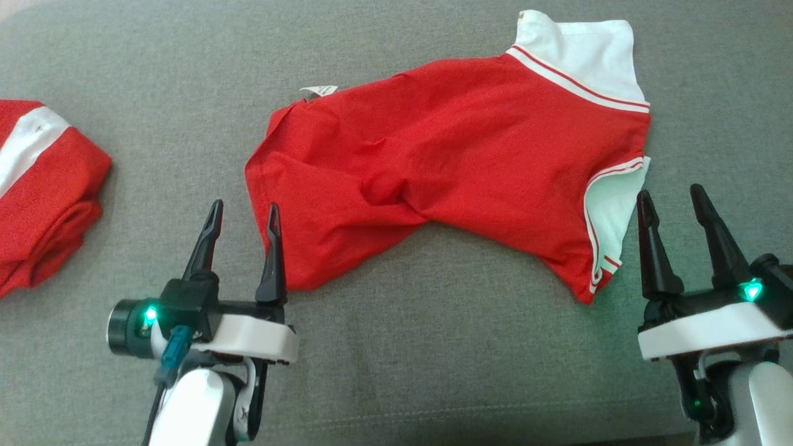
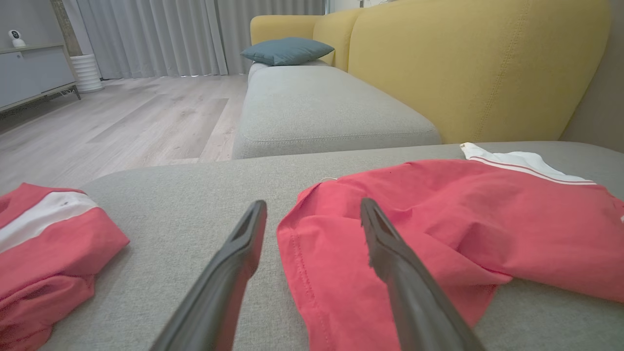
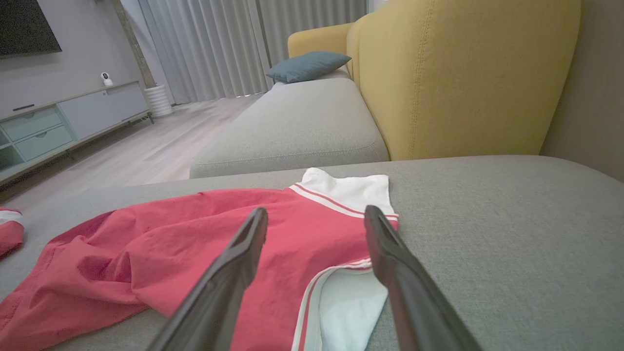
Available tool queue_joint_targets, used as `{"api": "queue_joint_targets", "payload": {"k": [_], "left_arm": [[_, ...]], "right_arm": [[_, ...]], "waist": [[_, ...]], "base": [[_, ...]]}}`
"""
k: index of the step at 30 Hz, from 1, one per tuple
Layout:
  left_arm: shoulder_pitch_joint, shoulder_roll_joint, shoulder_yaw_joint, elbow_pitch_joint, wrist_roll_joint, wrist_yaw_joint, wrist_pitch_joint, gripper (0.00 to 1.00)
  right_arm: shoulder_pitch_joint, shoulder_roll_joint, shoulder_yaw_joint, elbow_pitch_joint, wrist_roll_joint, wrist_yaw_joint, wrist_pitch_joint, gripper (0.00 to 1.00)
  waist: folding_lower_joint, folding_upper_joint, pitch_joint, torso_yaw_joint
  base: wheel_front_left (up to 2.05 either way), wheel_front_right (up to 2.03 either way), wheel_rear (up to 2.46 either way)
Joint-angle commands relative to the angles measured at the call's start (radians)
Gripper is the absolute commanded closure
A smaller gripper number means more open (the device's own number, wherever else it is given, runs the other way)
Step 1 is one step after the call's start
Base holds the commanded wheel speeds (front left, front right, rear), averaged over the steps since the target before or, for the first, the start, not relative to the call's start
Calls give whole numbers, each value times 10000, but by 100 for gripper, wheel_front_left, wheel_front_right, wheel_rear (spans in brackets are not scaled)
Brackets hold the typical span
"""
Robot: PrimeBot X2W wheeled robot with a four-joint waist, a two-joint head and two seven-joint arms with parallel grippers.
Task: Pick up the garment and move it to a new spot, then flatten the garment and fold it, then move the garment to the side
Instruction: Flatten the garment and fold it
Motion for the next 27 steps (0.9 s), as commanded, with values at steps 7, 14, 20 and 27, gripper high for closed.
{"api": "queue_joint_targets", "payload": {"k": [7,14,20,27], "left_arm": [[-76,211,368,-359,-77,123,-48,0],[-116,224,313,-366,-105,149,-49,0],[-175,234,279,-352,-119,183,-49,0],[-273,211,208,-396,-117,207,-49,0]], "right_arm": [[244,136,88,-839,-152,40,363,0],[290,170,124,-953,-144,40,465,0],[305,130,215,-906,-141,40,597,0],[814,145,680,-93,-98,40,1591,0]], "waist": [[0,-1,-96,-14],[0,-1,-76,-10],[0,-1,-46,11],[0,-1,108,90]], "base": [[0,0,0],[0,0,0],[0,0,0],[0,0,0]]}}
